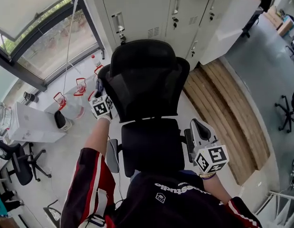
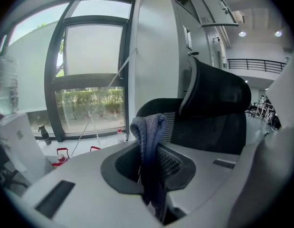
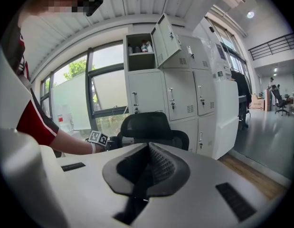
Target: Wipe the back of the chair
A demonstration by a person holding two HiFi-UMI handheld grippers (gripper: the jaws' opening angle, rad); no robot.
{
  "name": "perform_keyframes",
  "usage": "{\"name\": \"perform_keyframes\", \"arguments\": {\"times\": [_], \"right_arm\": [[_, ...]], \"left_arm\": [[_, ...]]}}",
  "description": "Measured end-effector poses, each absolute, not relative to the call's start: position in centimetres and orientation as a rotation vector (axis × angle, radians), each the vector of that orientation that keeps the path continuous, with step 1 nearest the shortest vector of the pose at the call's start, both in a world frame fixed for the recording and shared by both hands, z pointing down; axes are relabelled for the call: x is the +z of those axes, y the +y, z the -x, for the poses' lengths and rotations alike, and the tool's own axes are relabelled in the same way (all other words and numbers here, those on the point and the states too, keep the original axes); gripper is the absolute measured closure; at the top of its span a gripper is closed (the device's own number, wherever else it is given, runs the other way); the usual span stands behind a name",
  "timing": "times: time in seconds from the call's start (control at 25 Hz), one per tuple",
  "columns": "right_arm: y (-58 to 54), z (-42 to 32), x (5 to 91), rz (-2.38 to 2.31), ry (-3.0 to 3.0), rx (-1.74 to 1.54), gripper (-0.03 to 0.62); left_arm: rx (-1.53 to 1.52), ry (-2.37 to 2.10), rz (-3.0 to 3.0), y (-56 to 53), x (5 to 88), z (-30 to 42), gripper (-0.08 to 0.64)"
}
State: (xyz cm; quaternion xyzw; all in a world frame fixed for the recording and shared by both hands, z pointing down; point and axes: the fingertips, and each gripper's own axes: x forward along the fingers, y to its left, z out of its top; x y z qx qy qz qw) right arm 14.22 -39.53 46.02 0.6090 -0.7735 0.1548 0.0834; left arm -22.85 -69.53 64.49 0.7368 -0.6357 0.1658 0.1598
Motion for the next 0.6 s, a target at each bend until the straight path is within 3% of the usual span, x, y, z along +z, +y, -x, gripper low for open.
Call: {"name": "perform_keyframes", "arguments": {"times": [0.6], "right_arm": [[-39.0,-20.4,46.3,-1.866,-2.282,0.477,0.577]], "left_arm": [[0.409,-1.735,-2.141,-71.0,65.4,11.9,0.503]]}}
